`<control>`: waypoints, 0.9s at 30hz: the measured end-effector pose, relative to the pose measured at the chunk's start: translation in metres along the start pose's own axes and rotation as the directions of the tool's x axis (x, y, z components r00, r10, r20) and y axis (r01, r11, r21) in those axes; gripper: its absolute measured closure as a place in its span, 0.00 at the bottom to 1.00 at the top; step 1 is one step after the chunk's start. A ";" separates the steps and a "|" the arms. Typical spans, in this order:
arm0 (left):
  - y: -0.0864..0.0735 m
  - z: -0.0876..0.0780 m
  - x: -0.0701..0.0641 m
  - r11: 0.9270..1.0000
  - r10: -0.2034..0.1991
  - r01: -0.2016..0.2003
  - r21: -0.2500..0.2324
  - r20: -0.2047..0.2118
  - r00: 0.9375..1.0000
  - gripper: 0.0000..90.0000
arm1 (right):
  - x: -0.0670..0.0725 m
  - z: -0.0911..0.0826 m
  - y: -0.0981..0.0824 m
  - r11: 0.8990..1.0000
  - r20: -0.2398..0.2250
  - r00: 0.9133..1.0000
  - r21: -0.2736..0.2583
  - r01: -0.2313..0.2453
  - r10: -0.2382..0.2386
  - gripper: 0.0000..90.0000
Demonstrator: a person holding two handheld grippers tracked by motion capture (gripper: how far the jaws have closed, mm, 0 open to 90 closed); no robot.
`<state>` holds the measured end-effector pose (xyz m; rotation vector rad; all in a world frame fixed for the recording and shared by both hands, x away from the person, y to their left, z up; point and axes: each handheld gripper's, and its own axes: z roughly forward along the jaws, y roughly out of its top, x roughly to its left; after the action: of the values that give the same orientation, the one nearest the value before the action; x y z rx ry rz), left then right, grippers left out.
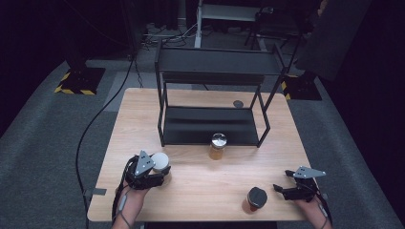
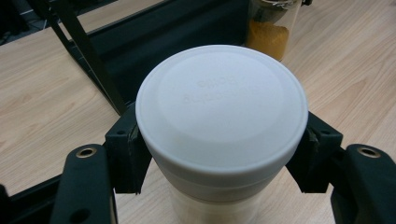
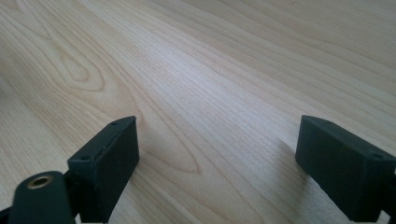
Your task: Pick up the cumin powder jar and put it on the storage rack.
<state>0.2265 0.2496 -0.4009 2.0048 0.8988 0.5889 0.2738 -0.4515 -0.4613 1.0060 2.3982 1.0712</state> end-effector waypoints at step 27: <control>0.052 0.011 0.007 0.998 0.044 -0.041 -0.046 0.056 0.997 0.37 | 0.000 -0.001 0.000 1.000 -0.001 1.000 0.000 -0.001 0.001 0.15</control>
<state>0.2581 0.2295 -0.3621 1.9943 0.8034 0.5679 0.2730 -0.4517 -0.4613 1.0073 2.3982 1.0721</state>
